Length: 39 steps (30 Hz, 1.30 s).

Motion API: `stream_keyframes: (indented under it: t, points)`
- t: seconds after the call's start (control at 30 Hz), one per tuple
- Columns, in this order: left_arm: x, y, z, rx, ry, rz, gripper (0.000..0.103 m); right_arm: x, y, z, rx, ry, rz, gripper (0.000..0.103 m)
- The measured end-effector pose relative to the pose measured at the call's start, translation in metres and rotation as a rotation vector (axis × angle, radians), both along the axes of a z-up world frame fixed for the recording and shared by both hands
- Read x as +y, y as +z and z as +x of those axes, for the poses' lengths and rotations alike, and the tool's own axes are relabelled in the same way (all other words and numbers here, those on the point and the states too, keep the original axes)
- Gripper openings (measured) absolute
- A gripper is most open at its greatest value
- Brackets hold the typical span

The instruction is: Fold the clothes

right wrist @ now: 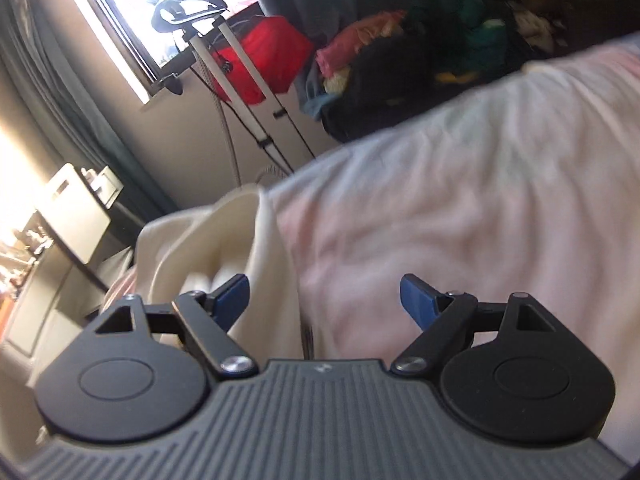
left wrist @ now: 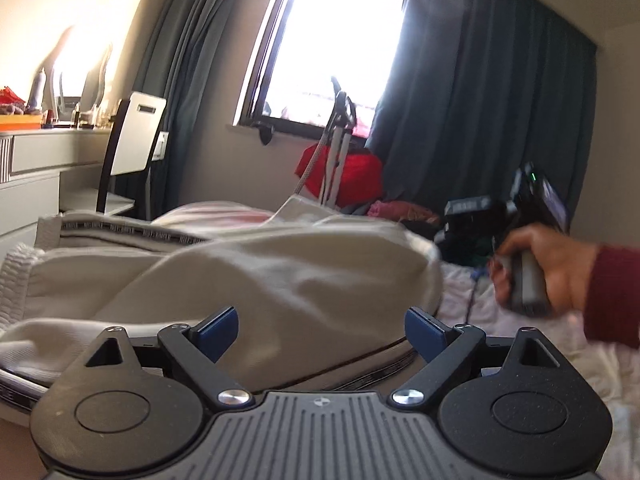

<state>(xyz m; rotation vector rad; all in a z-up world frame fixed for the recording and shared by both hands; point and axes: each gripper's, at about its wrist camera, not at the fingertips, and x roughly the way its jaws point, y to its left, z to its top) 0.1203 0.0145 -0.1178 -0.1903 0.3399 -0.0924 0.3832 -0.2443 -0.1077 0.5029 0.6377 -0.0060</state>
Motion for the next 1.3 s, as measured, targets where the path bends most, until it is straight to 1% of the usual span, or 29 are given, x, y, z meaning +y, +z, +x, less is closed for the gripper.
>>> stream_keyframes:
  t: [0.13,0.17,0.23,0.27,0.3,0.33,0.37,0.4,0.5,0.6,0.67,0.77,0.87,0.9,1.03,1.13,1.23,1.3]
  points:
    - [-0.002,-0.033,0.029,0.060,-0.025,0.001,0.091,0.021,-0.015,0.070,-0.018,0.074,-0.025,0.083]
    - [-0.001,-0.039,0.035,0.073,-0.029,-0.010,0.091,0.027,-0.019,0.083,-0.019,0.098,-0.029,0.079]
    - [0.001,-0.049,0.042,0.071,-0.027,-0.032,0.091,0.043,-0.025,0.103,-0.010,0.149,-0.049,0.071]
    - [0.001,-0.052,0.044,0.063,-0.025,-0.040,0.092,0.051,-0.030,0.110,0.012,0.174,-0.075,0.051]
    - [0.001,-0.055,0.046,0.053,-0.022,-0.047,0.093,0.058,-0.035,0.115,0.038,0.194,-0.108,0.019]
    - [0.001,-0.058,0.047,0.044,-0.019,-0.055,0.095,0.063,-0.038,0.117,0.049,0.206,-0.134,0.015]
    - [0.001,-0.060,0.049,0.043,-0.017,-0.057,0.095,0.065,-0.039,0.115,0.042,0.209,-0.150,0.012]
    - [0.001,-0.060,0.050,0.041,-0.016,-0.060,0.095,0.066,-0.036,0.109,0.017,0.203,-0.163,0.010]
    - [0.004,-0.061,0.049,0.032,-0.017,-0.077,0.095,0.054,-0.006,0.077,-0.142,0.124,-0.162,0.009]
    - [0.005,-0.059,0.046,0.030,-0.012,-0.080,0.094,0.032,0.034,0.032,-0.249,0.038,-0.187,0.008]
    - [0.007,-0.056,0.045,0.034,-0.004,-0.082,0.092,0.008,0.058,-0.004,-0.313,-0.033,-0.171,0.008]
    - [0.010,-0.047,0.038,0.046,0.023,-0.085,0.091,-0.031,0.087,-0.069,-0.368,-0.143,-0.192,0.008]
    - [0.013,-0.034,0.027,0.055,0.036,-0.110,0.091,-0.074,0.094,-0.140,-0.390,-0.248,-0.168,0.008]
    - [0.014,-0.029,0.022,0.051,0.037,-0.118,0.091,-0.085,0.090,-0.160,-0.377,-0.273,-0.144,0.008]
    - [0.014,-0.009,-0.001,0.027,0.030,-0.115,0.091,-0.115,0.050,-0.225,-0.246,-0.325,0.004,0.008]
    - [0.016,0.002,-0.017,0.049,0.029,-0.129,0.091,-0.137,0.020,-0.274,-0.147,-0.362,0.114,0.009]
    - [0.024,0.010,-0.034,0.082,0.025,-0.179,0.091,-0.160,-0.010,-0.322,-0.048,-0.398,0.225,0.010]
    - [0.032,0.013,-0.045,0.118,0.028,-0.224,0.091,-0.169,-0.023,-0.340,-0.013,-0.420,0.316,0.010]
